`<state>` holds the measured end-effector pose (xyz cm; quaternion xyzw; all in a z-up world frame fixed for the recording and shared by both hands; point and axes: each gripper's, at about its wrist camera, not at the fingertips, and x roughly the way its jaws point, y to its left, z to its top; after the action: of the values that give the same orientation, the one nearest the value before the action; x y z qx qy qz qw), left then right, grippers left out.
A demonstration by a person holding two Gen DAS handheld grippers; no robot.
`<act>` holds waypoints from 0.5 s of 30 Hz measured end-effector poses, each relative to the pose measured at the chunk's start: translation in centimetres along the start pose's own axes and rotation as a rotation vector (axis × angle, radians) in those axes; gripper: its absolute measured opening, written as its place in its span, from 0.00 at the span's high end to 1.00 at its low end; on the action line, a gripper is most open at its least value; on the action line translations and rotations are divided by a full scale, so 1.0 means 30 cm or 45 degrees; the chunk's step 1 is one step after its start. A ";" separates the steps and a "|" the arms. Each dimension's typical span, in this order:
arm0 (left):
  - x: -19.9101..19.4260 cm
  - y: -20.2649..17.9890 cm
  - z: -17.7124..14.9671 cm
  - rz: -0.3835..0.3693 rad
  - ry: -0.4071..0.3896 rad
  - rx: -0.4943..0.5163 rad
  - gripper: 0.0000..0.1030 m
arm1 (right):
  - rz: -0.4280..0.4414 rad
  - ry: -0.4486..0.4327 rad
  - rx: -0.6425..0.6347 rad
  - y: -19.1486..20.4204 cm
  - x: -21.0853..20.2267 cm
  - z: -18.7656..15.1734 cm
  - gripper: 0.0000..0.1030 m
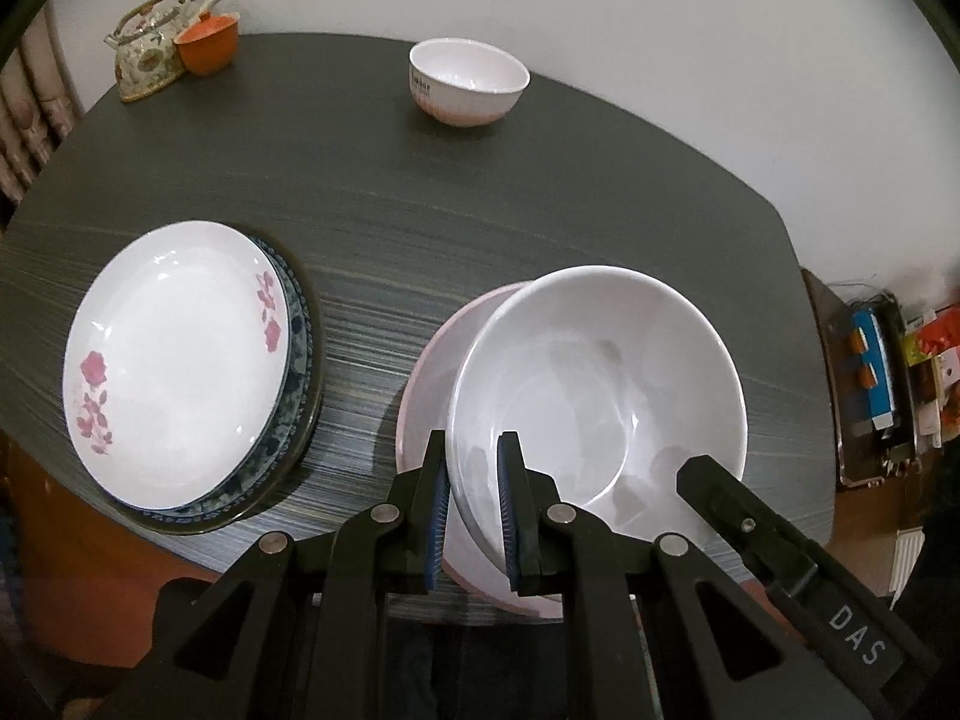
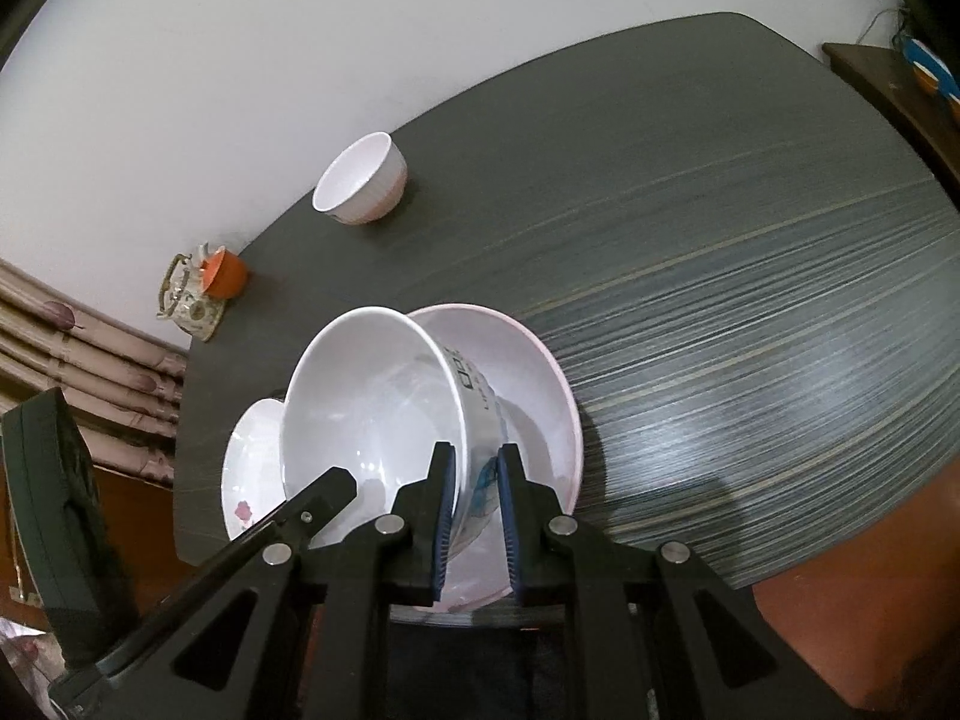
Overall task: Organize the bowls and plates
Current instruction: 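Lower the white bowl into the pink bowl with the left tool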
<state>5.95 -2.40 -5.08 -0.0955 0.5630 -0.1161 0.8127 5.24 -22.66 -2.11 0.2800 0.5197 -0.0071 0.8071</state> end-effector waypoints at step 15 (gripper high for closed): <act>0.062 -0.032 0.005 0.079 0.028 0.050 0.83 | -0.036 0.079 0.000 0.005 0.091 0.024 0.83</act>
<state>6.65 -3.85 -6.42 -0.0606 0.5720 -0.1030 0.8115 7.15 -22.10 -4.11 0.2727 0.5483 -0.0101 0.7905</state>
